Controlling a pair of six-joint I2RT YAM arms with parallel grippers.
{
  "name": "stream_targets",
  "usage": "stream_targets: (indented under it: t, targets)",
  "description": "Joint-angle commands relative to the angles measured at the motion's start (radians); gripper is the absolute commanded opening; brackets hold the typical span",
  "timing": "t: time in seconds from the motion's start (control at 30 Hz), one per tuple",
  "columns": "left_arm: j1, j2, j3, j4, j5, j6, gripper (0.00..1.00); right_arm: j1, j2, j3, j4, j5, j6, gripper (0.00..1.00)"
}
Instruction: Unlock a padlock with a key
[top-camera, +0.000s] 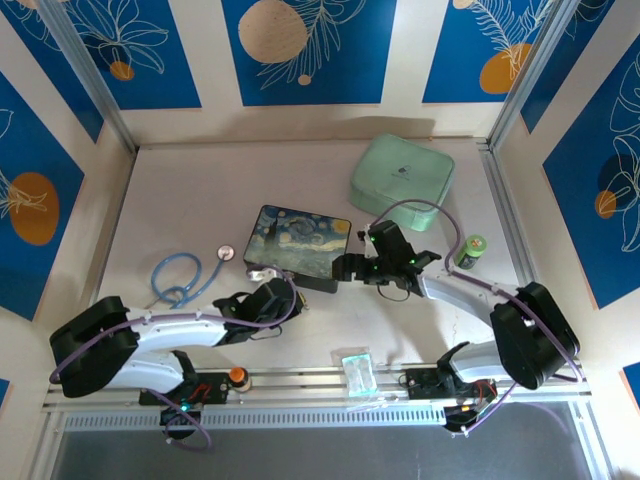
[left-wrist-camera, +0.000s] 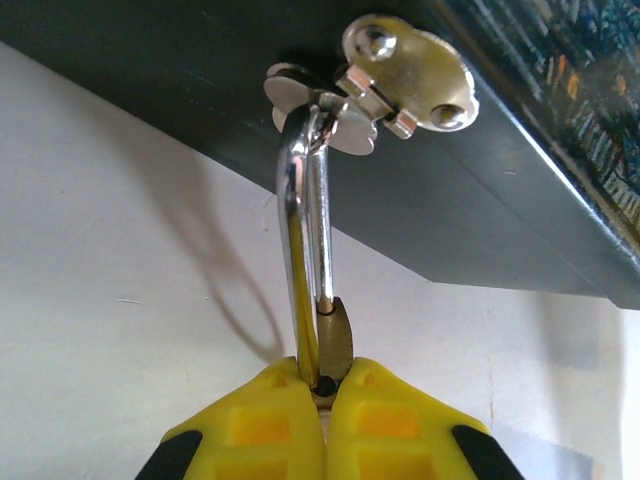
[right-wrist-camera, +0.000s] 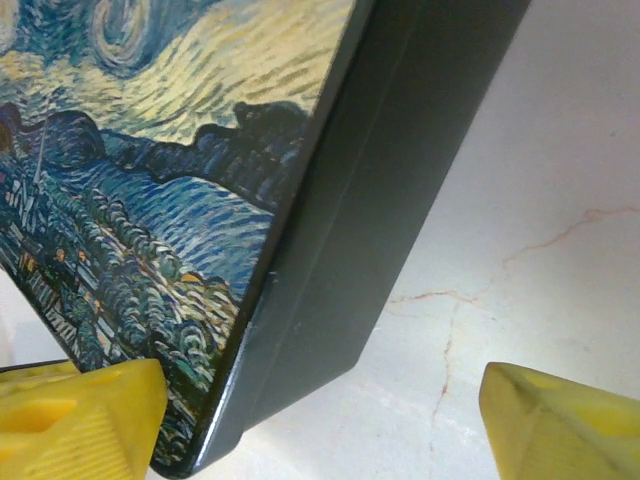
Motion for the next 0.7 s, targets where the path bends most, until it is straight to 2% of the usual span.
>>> stream_targets:
  t: [0.0, 0.1, 0.27, 0.43, 0.57, 0.67]
  targets:
    - [0.003, 0.012, 0.035, -0.086, -0.022, 0.054, 0.0, 0.012, 0.022, 0.024, 0.001, -0.01, 0.015, 0.76]
    - [0.003, 0.016, 0.052, -0.118, -0.024, 0.081, 0.0, 0.011, 0.054, 0.036, -0.009, 0.005, 0.019, 0.69]
    - [0.003, 0.023, 0.117, -0.288, -0.066, 0.162, 0.0, 0.014, 0.113, 0.026, -0.029, 0.039, 0.037, 0.61]
    - [0.003, 0.069, 0.138, -0.363, -0.111, 0.179, 0.0, 0.016, 0.142, -0.006, 0.001, 0.033, 0.051, 0.6]
    - [0.003, 0.114, 0.148, -0.351, -0.115, 0.188, 0.0, 0.015, 0.151, -0.007, 0.004, 0.04, 0.05, 0.58]
    - [0.002, 0.146, 0.16, -0.328, -0.112, 0.194, 0.05, 0.013, 0.154, -0.004, 0.003, 0.038, 0.049, 0.57]
